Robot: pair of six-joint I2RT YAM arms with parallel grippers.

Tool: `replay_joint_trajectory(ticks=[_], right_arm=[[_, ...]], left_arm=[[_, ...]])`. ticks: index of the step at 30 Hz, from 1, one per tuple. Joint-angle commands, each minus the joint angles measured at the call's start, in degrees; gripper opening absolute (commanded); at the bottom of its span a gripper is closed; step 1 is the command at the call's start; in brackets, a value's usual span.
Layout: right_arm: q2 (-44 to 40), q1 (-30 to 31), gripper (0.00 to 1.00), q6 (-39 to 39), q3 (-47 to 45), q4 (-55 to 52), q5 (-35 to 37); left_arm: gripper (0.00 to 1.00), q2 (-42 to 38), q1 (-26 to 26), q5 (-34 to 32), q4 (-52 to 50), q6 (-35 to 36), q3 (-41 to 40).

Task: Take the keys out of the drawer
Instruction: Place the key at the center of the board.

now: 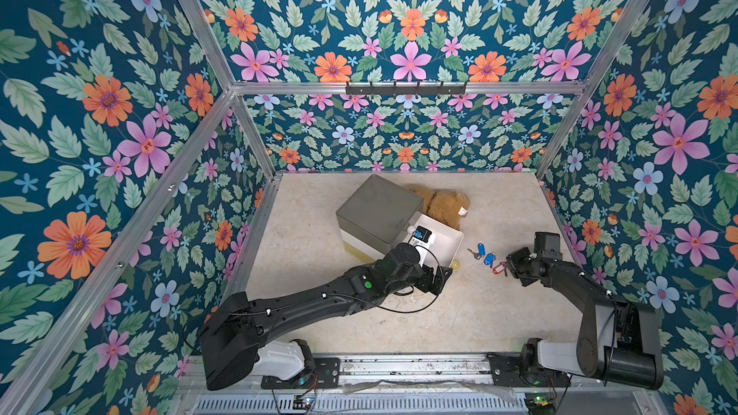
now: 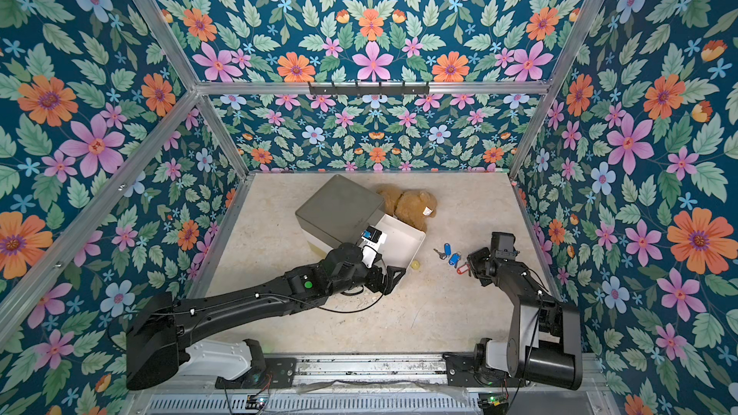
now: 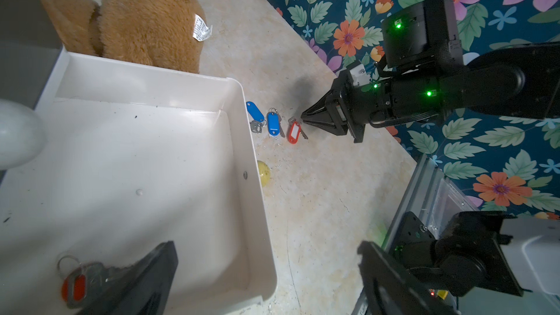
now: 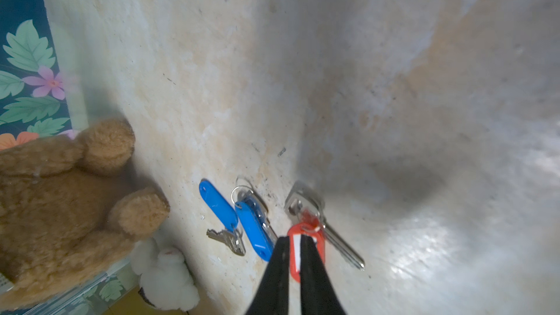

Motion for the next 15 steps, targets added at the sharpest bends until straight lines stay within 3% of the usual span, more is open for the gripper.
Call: replay_joint_trajectory(ticks=[1, 8, 15], right_arm=[[-0.2, -0.2, 0.23, -0.7, 0.0, 0.0, -0.6], [-2.2, -0.2, 0.38, -1.3, 0.8, -1.5, -1.2], [-5.4, -0.3, 0.40, -4.6, 4.0, -4.5, -3.7]], left_arm=[[0.99, -0.2, 0.0, -0.5, 1.4, 0.0, -0.2], [0.99, -0.6, 0.0, -1.1, 1.9, -0.2, -0.5], [0.99, -2.3, -0.1, -2.3, 2.2, -0.2, -1.0]])
